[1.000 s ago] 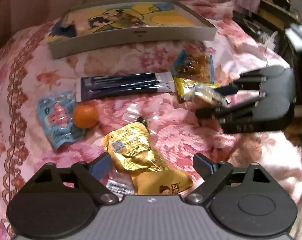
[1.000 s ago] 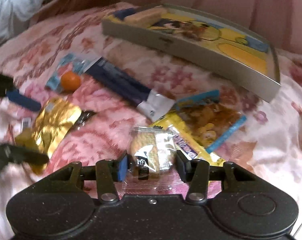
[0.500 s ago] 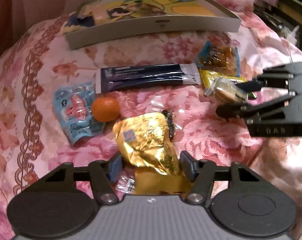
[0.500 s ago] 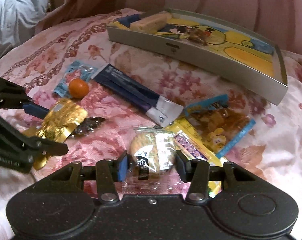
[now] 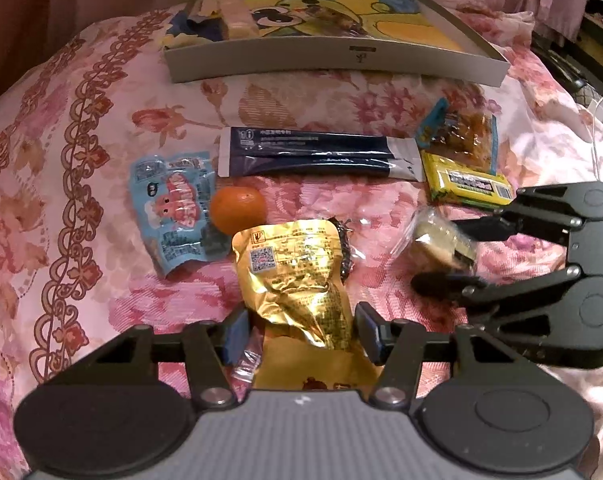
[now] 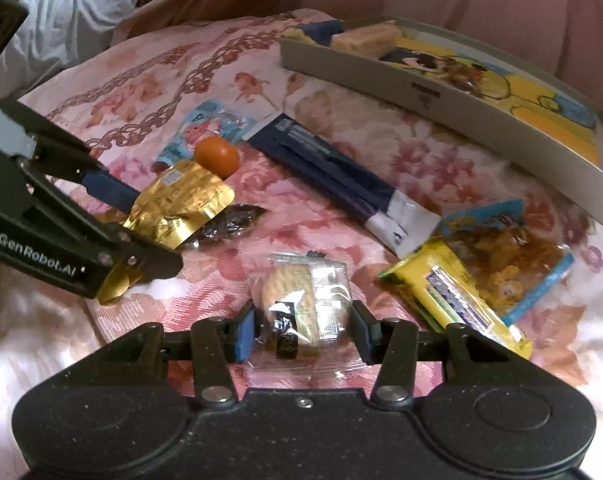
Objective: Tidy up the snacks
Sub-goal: 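Grasp the wrapped round biscuit with the right tool while the left tool grasps the gold pouch, then lift the gold pouch with the left tool while the right tool holds the biscuit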
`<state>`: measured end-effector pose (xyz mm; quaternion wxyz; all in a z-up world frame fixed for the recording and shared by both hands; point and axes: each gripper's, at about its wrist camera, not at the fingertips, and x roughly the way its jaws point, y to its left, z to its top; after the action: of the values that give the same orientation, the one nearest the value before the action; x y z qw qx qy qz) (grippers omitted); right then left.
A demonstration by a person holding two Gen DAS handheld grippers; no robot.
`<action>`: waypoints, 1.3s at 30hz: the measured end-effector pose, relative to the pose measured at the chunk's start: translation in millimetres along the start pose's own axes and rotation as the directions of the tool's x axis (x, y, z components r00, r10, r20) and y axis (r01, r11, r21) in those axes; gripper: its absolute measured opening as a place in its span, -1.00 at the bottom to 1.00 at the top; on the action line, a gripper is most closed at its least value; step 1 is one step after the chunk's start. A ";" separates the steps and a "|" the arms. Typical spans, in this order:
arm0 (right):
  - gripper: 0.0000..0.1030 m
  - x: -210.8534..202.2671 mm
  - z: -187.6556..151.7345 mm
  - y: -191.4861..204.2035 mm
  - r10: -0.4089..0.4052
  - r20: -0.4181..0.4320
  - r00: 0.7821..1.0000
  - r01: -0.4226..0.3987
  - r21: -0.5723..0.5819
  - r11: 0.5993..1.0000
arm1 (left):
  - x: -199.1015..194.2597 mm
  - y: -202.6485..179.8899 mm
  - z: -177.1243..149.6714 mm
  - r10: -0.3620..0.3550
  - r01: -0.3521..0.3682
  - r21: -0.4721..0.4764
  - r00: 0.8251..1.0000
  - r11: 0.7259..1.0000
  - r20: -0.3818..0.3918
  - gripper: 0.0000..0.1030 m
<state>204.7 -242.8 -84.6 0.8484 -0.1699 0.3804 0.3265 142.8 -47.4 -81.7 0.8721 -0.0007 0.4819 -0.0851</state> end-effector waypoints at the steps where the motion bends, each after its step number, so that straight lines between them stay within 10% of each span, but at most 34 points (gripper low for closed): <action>1: -0.03 0.2 0.5 0.3 0.002 0.003 1.000 -0.002 0.002 1.000 | -0.6 0.8 0.3 -0.001 0.001 -0.007 1.000 1.000 0.001 0.16; 27: -0.02 2.1 -1.2 0.0 0.001 0.008 1.000 -0.001 -0.004 1.000 | -18.7 0.8 2.2 -0.076 0.082 -0.040 0.988 0.996 0.136 0.05; 39: -0.02 2.3 -1.4 0.0 0.001 0.000 1.000 -0.001 0.004 1.000 | 1.4 6.2 -0.7 -0.083 0.085 -0.089 0.996 0.992 0.023 0.09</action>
<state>205.2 -242.6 -87.3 0.8486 -0.1680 0.3811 0.3264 143.9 -41.4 -83.7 0.8715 -0.0610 0.4762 -0.0999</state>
